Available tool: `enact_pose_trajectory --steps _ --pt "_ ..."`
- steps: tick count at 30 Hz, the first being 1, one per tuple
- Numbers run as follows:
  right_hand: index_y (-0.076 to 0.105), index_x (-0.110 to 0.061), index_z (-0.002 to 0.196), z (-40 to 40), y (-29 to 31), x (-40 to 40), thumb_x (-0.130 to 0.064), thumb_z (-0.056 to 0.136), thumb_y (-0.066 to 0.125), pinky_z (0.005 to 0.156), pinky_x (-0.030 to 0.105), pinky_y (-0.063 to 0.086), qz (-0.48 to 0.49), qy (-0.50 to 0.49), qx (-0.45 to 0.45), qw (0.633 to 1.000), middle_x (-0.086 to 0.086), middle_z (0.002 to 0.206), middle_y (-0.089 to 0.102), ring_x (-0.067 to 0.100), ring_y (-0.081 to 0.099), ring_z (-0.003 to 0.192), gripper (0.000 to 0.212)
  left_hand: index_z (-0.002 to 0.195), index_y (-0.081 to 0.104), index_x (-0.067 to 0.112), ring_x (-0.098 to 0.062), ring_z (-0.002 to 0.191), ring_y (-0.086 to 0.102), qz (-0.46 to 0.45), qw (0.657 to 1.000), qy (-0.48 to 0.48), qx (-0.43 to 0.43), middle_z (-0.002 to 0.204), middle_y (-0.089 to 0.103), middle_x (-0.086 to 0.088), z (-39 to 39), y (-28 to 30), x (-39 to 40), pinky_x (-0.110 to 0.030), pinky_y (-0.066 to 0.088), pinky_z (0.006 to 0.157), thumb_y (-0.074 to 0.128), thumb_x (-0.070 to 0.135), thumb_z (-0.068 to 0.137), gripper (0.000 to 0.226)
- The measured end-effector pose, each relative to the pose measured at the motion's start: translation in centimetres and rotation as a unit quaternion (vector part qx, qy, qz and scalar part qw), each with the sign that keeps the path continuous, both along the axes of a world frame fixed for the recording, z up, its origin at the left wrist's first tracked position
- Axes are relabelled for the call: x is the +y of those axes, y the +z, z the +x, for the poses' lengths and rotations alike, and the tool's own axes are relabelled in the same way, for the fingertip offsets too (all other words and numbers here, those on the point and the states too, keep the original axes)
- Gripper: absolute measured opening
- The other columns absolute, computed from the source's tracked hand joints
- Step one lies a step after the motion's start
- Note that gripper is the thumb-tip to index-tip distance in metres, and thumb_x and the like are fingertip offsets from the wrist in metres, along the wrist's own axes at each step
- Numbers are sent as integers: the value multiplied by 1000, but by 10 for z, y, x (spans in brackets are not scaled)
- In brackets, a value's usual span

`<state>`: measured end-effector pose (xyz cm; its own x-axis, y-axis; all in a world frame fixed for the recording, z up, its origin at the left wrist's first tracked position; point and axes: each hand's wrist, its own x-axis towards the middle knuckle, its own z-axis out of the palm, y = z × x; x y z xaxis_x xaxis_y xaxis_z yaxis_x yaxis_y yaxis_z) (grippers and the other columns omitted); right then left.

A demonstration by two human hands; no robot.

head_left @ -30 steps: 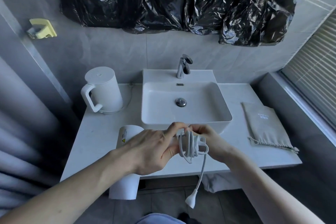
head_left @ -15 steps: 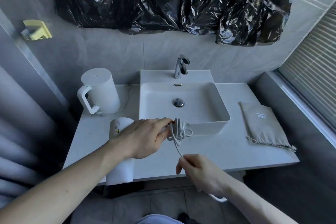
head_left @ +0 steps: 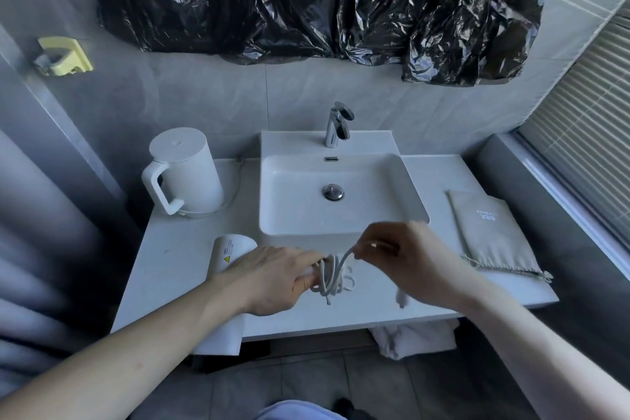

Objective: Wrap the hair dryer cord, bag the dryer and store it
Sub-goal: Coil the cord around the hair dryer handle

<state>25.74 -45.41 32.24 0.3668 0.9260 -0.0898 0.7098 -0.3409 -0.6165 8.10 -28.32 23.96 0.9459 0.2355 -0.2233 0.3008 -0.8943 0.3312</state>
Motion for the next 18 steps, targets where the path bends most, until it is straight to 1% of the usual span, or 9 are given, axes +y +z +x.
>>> enact_pose_trajectory --steps 2,4,5,8,10,12,14,16,18 --pt "77 -24 86 10 -4 8 -34 100 70 40 27 44 25 -3 22 999 0 51 57 13 53 33 19 125 49 40 -24 109 65 -15 1000 -9 -18 124 68 14 -3 1 -4 -38 44 78 41 43 108 19" --pt "77 -19 87 18 -13 17 -33 99 73 38 22 38 40 -8 40 998 0 51 45 12 41 33 19 137 46 44 -21 115 64 -16 999 -21 -27 134 65 17 -4 5 -10 -37 48 85 42 46 107 30" --pt "76 -15 88 20 -18 21 -32 98 74 36 20 36 45 -10 63 997 0 51 41 11 37 33 20 139 45 44 -21 116 63 -15 999 -25 -32 134 65 16 -5 7 -13 -36 47 85 42 48 107 32" --pt "73 -3 89 25 -43 32 -31 98 74 34 18 32 55 -31 134 989 -10 48 35 6 30 34 29 128 51 36 -27 107 64 -14 997 -34 -64 123 67 9 -7 15 -21 -35 40 75 44 50 107 26" --pt "70 -1 86 28 -63 35 -32 99 73 36 21 30 58 -55 174 982 -14 51 33 5 27 39 34 121 51 32 -28 101 64 -33 995 -25 -90 114 69 9 -9 20 -22 -35 38 70 46 48 106 22" --pt "67 -5 81 28 -76 34 -33 101 71 35 18 27 53 -88 228 968 -14 53 33 7 25 41 35 132 49 34 -27 99 64 -47 993 -6 -104 116 71 9 -11 22 -19 -38 45 73 47 46 106 29" --pt "65 -16 74 26 -86 32 -33 102 70 36 17 26 53 -102 274 955 -14 52 37 9 27 44 33 145 38 38 -28 98 65 -39 994 -1 -102 114 73 8 -14 23 -16 -41 51 79 48 46 105 42" --pt "65 -21 70 17 -93 31 -38 98 74 45 20 31 52 -100 315 942 -2 60 46 16 36 52 33 144 31 40 -31 92 66 -44 994 -6 -98 104 67 11 -15 22 -16 -41 51 79 47 44 106 41" --pt "65 -20 70 8 -100 28 -37 84 76 51 23 33 45 -90 353 930 8 65 48 18 39 59 25 144 25 41 -30 87 65 -64 993 2 -102 98 63 14 -15 22 -17 -41 51 79 46 44 107 43"
